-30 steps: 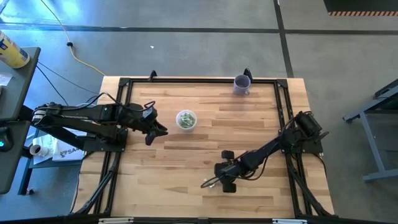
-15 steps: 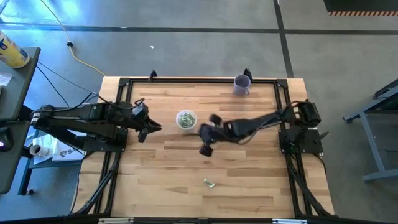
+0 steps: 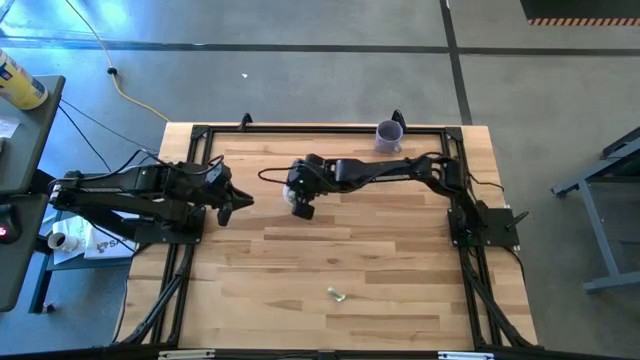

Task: Pick and place Stevia / Truvia into bins
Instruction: Put the white stevia packet into the transparent container

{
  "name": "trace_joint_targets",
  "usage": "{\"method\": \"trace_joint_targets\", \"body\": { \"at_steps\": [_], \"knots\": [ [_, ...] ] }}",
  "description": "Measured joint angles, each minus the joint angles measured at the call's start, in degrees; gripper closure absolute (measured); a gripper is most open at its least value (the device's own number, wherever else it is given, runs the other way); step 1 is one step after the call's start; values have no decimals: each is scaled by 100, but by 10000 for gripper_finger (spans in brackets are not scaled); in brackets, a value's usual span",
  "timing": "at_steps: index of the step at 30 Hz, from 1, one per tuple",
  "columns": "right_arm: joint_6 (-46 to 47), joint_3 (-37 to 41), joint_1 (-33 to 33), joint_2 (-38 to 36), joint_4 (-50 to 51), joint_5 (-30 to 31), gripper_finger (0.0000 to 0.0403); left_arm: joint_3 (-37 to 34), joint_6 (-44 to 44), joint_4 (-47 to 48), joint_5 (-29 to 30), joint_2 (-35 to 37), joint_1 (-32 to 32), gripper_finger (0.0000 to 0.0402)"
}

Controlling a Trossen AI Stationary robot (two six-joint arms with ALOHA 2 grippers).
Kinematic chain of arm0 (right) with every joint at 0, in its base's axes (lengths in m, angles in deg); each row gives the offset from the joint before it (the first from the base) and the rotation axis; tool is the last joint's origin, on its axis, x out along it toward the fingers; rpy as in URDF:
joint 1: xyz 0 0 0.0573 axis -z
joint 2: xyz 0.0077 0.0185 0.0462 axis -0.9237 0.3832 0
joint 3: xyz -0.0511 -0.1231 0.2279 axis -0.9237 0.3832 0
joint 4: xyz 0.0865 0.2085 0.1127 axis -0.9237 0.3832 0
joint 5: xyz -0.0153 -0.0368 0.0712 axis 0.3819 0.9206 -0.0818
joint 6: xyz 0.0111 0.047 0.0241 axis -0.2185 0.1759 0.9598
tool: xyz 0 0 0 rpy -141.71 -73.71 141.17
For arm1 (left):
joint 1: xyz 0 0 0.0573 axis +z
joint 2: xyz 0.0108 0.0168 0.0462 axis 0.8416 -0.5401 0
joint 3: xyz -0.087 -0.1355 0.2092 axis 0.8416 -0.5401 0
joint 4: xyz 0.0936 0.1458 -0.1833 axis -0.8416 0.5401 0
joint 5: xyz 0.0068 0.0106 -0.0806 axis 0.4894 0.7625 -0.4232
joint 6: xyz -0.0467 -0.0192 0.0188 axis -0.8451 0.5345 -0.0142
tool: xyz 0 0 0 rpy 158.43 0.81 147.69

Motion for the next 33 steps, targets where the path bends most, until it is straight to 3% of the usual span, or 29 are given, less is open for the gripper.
{"method": "trace_joint_targets", "body": {
  "at_steps": [5, 15, 20, 27, 33],
  "knots": [
    [-111, -271, -17, 234, 357, -58, 365, 0, 0, 18, 58, 0, 0, 296],
    [-796, -787, -12, 140, 987, 425, 221, 0, 43, 125, 441, -2, 1, 296],
    [-1250, -918, -94, -108, 1572, -117, 170, 0, 44, 120, 441, -4, 1, 296],
    [-1315, 65, -677, -672, 2110, -485, 163, 0, 46, 114, 446, -38, 0, 296],
    [-515, 1319, -1587, -927, 1494, -833, 172, 0, 60, 118, 443, -128, 0, 296]
  ]
}}
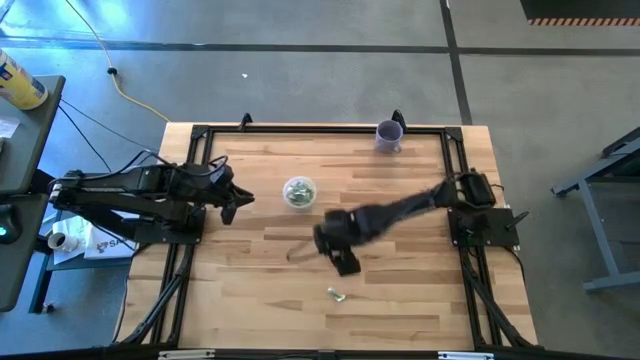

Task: Pick and place Stevia / Truvia into bins
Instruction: Put the white stevia packet into the transparent container

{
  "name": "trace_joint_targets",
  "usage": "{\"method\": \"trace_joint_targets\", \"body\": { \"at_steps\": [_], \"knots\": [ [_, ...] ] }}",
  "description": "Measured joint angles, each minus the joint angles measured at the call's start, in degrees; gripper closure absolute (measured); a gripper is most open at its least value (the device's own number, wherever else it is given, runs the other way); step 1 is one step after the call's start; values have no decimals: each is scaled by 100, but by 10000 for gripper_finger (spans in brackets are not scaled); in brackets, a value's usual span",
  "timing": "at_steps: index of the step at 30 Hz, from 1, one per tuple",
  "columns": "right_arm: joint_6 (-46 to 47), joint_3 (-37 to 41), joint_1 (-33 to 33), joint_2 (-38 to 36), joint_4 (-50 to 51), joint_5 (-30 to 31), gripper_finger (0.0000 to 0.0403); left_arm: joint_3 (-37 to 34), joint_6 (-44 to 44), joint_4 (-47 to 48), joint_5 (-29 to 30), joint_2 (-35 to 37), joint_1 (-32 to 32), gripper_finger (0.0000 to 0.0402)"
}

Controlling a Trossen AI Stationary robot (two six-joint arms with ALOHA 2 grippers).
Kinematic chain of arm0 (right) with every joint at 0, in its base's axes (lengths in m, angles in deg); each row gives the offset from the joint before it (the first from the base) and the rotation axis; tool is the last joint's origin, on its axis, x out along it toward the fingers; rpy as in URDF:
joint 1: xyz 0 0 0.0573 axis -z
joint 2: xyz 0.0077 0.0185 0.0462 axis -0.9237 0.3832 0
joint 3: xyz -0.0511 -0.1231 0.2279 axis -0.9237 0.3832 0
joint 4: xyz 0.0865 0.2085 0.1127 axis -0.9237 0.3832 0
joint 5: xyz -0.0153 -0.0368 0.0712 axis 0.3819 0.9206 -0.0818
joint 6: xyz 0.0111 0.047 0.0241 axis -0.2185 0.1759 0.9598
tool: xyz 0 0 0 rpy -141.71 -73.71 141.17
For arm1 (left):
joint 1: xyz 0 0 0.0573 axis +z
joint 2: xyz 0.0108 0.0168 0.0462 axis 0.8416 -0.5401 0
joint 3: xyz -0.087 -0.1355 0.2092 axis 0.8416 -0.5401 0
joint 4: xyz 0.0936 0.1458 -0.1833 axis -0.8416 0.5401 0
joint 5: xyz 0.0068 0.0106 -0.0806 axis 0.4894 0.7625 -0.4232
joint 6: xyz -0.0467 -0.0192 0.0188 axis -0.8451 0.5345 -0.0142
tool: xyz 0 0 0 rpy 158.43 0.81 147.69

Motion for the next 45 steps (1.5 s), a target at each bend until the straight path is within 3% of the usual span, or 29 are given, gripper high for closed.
{"method": "trace_joint_targets", "body": {
  "at_steps": [6, 15, 22, 30, 34, 40, 42, 45],
  "knots": [
    [560, 501, -844, -4, -721, -34, 176, 0, 403, 6, -291, -174, 2, 296],
    [2363, 740, -1466, 140, -1746, 171, 180, -2, 1013, 11, -553, -471, 2, 296],
    [3454, 743, -1716, 525, -2048, 688, 181, 0, 1210, 35, -611, -673, 2, 296],
    [3823, 710, -1756, 774, -1852, 994, 188, -2, 1490, 50, -614, -693, 2, 296],
    [4078, 703, -1713, 785, -1358, 953, 237, -1, 1491, 140, -611, -691, 2, 296],
    [3809, 716, -1433, 795, -1179, 726, 377, -2, 1651, 149, -500, -691, 4, 296],
    [3799, 721, -1256, 770, -1193, 592, 393, -2, 1696, 161, -475, -677, 4, 296],
    [3821, 721, -850, 695, -1341, 458, 381, -1, 1702, 216, -380, -639, 4, 296]
  ]
}}
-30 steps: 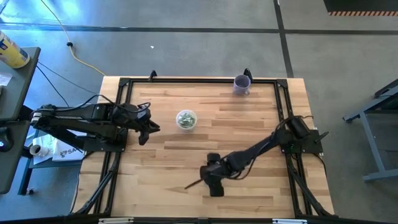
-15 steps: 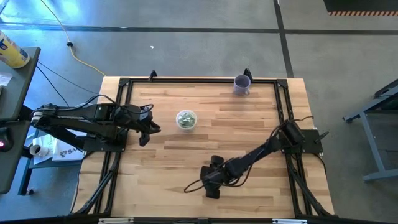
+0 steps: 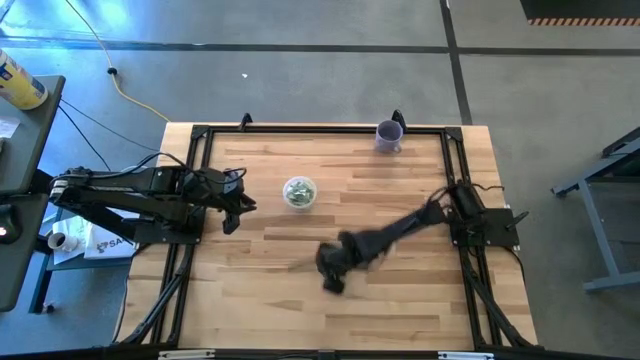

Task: Pick and place Stevia / Truvia into bins
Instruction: Put the white stevia packet into the transparent container

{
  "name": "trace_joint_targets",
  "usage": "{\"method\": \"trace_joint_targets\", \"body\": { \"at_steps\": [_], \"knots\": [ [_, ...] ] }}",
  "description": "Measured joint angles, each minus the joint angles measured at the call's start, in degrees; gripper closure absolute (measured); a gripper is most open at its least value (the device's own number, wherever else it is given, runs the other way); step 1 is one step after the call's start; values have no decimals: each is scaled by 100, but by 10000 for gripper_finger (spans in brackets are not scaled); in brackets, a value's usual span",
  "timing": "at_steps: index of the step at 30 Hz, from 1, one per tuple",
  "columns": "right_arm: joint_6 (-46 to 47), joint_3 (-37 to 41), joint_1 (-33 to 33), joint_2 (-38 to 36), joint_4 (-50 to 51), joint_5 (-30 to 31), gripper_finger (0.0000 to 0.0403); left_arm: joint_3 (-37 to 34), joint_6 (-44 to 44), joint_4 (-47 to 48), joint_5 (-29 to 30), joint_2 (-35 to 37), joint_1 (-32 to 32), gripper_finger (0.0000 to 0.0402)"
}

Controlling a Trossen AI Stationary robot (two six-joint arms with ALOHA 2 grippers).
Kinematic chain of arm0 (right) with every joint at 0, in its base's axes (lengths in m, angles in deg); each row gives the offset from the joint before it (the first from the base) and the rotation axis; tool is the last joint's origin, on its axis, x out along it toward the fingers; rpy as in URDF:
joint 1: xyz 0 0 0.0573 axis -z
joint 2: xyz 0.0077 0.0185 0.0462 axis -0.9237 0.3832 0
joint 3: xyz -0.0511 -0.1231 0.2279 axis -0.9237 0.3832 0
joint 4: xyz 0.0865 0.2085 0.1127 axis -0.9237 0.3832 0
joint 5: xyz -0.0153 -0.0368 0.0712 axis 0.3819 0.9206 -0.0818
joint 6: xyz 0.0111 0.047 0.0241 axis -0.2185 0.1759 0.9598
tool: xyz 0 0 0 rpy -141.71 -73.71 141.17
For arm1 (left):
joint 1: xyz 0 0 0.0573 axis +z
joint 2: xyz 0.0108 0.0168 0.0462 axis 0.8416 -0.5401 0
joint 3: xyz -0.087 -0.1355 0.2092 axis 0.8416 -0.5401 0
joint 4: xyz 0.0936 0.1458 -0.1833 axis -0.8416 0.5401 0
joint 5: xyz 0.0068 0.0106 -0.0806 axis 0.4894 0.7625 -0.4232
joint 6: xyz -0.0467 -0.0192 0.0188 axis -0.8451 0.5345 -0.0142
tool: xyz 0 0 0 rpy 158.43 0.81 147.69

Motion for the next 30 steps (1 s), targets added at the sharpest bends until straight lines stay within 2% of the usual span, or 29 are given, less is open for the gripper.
{"method": "trace_joint_targets", "body": {
  "at_steps": [4, 9, 12, 16, 18, 23, 30],
  "knots": [
    [-531, -99, 674, -195, -38, 479, 397, -1, -1, 160, 34, 146, 0, 296],
    [-1760, -1033, 1467, -381, -289, 1118, 396, -1, -11, 362, 197, 372, 2, 296],
    [-2554, -1491, 1898, -299, -838, 1172, 399, -1, -10, 401, 239, 463, 2, 296],
    [-2742, -2034, 2350, -30, -622, 1117, 396, -1, -35, 518, 241, 529, 0, 296],
    [-2746, -2141, 2496, 171, -339, 1042, 399, -3, -63, 609, 241, 592, 0, 296],
    [-2960, -2305, 2495, 509, -42, 396, 394, -1, -106, 630, 243, 616, -1, 296],
    [-3086, -2306, 2333, 519, 397, 835, 375, -1, -217, 668, 377, 613, -2, 296]
  ]
}}
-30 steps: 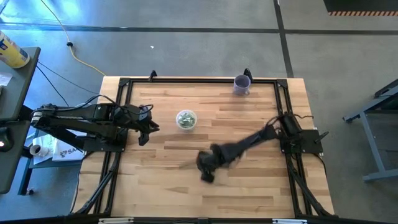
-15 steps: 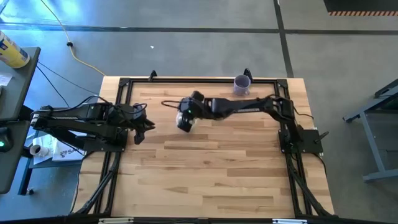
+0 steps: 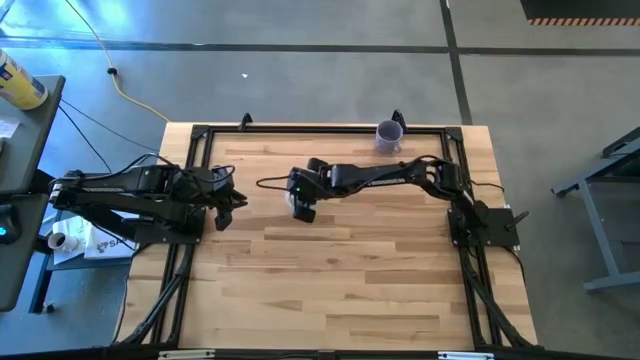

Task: Pick and place Stevia / Truvia into bins
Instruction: Put the white stevia packet into the transparent container, then return to Home Position

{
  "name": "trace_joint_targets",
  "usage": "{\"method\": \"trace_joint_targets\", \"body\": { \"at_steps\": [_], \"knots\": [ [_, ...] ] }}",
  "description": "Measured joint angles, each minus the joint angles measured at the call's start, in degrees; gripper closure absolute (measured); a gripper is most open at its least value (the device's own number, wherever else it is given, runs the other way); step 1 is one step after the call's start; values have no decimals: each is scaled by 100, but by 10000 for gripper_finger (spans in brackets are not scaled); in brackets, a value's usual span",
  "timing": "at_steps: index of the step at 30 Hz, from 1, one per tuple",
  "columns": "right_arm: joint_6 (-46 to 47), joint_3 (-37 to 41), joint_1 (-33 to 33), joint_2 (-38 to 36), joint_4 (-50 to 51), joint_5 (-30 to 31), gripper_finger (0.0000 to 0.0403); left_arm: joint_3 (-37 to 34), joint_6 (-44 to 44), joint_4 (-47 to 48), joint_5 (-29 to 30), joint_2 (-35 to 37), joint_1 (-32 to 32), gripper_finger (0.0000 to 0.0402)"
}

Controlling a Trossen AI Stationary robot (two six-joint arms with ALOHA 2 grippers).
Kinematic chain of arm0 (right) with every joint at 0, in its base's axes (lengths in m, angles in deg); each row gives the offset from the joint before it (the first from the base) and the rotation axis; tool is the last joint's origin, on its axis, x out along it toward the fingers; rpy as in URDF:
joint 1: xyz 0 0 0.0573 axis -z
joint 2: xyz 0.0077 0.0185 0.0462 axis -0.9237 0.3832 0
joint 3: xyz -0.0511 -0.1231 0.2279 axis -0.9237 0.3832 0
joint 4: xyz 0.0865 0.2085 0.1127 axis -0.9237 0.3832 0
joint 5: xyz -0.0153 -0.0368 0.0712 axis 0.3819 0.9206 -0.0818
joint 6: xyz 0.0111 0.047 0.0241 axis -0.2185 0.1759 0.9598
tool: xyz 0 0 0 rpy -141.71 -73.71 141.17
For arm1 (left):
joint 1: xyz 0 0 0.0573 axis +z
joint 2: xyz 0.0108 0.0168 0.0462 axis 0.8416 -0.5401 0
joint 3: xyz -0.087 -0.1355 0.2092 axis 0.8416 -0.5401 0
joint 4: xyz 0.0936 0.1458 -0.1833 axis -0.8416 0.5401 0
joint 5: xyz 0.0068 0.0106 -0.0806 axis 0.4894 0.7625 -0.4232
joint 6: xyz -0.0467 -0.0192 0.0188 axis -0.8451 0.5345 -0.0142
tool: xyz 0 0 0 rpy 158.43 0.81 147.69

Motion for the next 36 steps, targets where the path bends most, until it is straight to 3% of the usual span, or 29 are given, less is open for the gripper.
{"method": "trace_joint_targets", "body": {
  "at_steps": [13, 20, 24, 28, 30, 36],
  "knots": [
    [-412, -8, -8, -519, 504, 250, 291, 0, -150, -249, 191, 1, 0, 296],
    [-123, -9, -175, -1389, 690, -51, 264, 0, -165, -548, 895, -7, 0, 296],
    [-260, -10, -247, -1817, 923, -248, 257, 0, -915, -767, 747, 11, 0, 296],
    [-769, -11, -260, -2200, 1572, -310, 257, 0, -2055, -1335, -151, 9, 0, 296],
    [-859, -9, -260, -2370, 2025, -300, 261, 0, -2356, -1870, -239, -19, -12, 296],
    [-1153, 2, -438, -3163, 2853, -539, 279, 4, -1307, -3814, -286, -238, -618, 296]
  ]
}}
